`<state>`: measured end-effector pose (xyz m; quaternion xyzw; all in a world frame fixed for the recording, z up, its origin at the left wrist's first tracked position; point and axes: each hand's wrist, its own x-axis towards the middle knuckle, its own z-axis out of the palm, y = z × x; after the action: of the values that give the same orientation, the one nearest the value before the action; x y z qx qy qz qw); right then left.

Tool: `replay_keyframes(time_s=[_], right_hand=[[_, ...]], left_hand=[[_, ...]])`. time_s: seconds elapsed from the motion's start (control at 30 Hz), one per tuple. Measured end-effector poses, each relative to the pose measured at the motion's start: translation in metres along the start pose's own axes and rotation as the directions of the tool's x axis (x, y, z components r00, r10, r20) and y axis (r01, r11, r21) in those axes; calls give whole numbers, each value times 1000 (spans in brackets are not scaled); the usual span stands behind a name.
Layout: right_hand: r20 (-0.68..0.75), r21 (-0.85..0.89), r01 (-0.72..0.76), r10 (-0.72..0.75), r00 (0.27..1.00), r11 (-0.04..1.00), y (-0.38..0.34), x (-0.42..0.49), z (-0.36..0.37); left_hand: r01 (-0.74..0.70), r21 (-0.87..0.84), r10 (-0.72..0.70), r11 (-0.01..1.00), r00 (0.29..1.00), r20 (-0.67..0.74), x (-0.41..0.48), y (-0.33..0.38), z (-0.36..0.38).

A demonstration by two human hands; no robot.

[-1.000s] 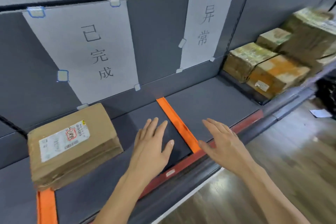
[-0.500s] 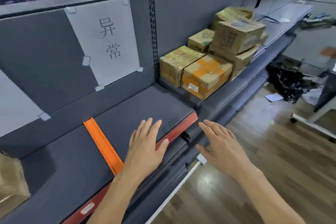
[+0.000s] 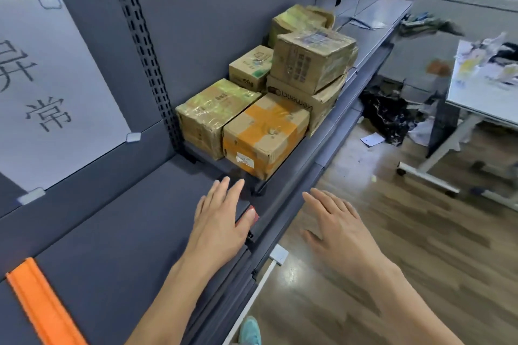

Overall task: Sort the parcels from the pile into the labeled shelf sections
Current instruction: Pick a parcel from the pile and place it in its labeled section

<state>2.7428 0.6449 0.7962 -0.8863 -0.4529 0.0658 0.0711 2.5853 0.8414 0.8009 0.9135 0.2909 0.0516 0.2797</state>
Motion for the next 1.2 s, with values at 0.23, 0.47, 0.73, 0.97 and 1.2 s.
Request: replay_keyframes(time_s=[0.23, 0.47, 0.73, 0.97, 1.2], right_hand=[[-2, -10, 22, -22, 1000, 1000, 10, 82, -2], [-32, -37, 116, -117, 993, 993, 20, 147, -10], [-67, -52, 201, -204, 977, 978, 38, 220, -26], [-1, -55, 248, -249, 969, 967, 67, 297, -32], [85, -42, 280, -275, 958, 959, 89, 334, -26]], left_hand=[[5, -14, -5, 1000, 1000, 23, 67, -14, -6], [54, -10, -54, 999, 999, -4, 106, -26, -11], [144, -2, -144, 990, 987, -67, 145, -15, -3], [304, -50, -307, 951, 946, -99, 176, 19, 24], [431, -222, -470, 874, 866, -168, 182, 41, 40]])
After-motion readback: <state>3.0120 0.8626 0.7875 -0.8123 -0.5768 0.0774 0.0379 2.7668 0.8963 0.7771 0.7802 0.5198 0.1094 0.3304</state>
